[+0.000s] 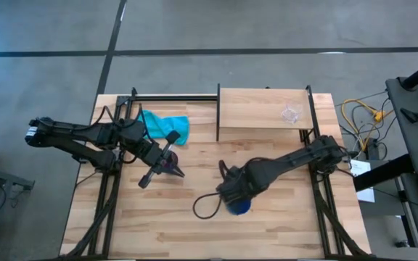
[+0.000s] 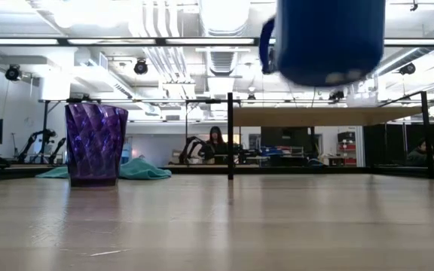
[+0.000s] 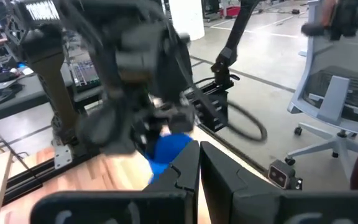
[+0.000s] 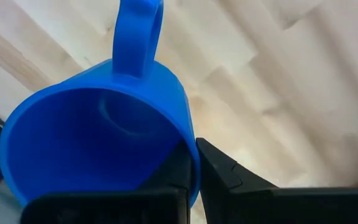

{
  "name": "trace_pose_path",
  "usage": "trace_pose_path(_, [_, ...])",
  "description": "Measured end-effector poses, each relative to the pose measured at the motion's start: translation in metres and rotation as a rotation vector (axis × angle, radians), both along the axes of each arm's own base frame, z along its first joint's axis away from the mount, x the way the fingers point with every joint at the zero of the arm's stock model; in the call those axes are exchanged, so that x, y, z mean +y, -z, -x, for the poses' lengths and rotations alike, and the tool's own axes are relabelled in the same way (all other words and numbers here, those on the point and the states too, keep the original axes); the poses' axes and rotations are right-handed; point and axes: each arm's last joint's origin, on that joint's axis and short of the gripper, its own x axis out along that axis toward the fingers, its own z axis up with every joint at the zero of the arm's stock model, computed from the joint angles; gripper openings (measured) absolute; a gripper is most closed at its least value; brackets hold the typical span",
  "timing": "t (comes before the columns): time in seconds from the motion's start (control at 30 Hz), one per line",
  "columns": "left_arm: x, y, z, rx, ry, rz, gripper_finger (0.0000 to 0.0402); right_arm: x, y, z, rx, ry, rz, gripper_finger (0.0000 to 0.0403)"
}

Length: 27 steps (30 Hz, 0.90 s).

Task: Stack small to large cups/mugs on shelf
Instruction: Put the blue cup on the shelf

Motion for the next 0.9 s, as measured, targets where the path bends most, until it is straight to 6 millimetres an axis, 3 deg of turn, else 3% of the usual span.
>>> trace_pose_path(0.23, [0.003,0.0,-0.001,-0.002,-0.098,-0.018,0.0,-0.015,-0.051,0.01,-0.198,-0.104,0.107,0.0012])
trace_pose_path(0.37, [0.005,0.0,-0.002,-0.005,-0.174,-0.031,0.0,-0.029,-0.066,0.019,-0.255,-0.074,0.17,0.0012])
trace_pose_path(0.67, [0.008,0.0,-0.003,-0.008,-0.278,-0.048,0.0,-0.062,-0.078,0.047,-0.263,-0.077,0.197,0.0012])
trace_pose_path(0.9, [0.008,0.0,-0.003,-0.015,-0.28,-0.045,0.0,-0.094,-0.081,0.093,-0.252,-0.006,0.209,0.0013])
